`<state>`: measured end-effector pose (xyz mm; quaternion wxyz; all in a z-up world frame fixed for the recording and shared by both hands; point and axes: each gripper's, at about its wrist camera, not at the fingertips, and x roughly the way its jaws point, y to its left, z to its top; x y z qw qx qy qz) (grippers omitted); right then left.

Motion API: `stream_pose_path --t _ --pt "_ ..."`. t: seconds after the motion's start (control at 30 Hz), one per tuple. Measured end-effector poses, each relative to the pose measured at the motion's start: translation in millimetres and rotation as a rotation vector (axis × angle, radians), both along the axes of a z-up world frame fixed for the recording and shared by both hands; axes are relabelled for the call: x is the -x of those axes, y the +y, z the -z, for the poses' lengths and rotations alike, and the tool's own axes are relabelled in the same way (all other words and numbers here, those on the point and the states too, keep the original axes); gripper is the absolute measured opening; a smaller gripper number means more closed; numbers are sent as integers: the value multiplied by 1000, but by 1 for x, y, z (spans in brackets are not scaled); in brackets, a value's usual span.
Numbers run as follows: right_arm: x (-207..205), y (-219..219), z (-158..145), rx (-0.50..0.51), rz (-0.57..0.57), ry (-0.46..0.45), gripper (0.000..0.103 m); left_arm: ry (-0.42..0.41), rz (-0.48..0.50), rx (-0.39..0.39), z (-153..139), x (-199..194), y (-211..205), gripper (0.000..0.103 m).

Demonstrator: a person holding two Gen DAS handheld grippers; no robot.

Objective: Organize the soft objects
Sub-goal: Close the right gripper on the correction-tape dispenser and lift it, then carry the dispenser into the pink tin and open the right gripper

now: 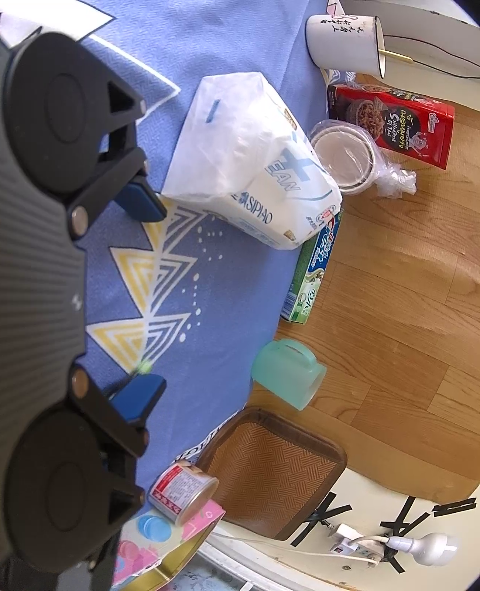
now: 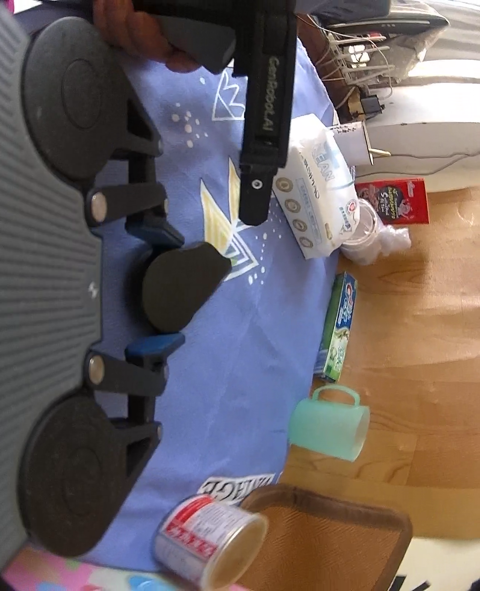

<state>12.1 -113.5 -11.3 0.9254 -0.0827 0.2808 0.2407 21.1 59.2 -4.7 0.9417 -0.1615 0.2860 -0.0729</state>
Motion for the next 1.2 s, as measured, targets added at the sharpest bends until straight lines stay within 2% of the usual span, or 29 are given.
stream_pose_path --t 0.13,0.33,0.67,0.83,0.93,1.03,1.13,1.17,1.2 --pt "23 -8 1 3 44 -17 52 0 3 -1 0 0 0 93" --pt "57 -7 6 2 33 -18 53 2 6 -4 0 0 0 93" --pt "66 -8 7 -7 22 -29 55 41 54 7 -5 7 -3 91" --pt "68 -12 8 -23 12 -32 57 111 101 124 -11 21 3 83" --pt "67 -13 9 -32 5 -31 58 160 127 177 -15 23 1 73" --pt "68 -13 9 -42 3 -33 58 198 185 237 -16 21 -9 69" --pt "68 -14 9 -55 0 -30 56 242 227 241 -10 16 -28 61" --pt "68 -15 9 -58 -2 -31 52 259 240 243 -6 14 -35 56" --pt "69 -16 9 -61 -4 -31 52 248 247 237 -5 14 -41 55"
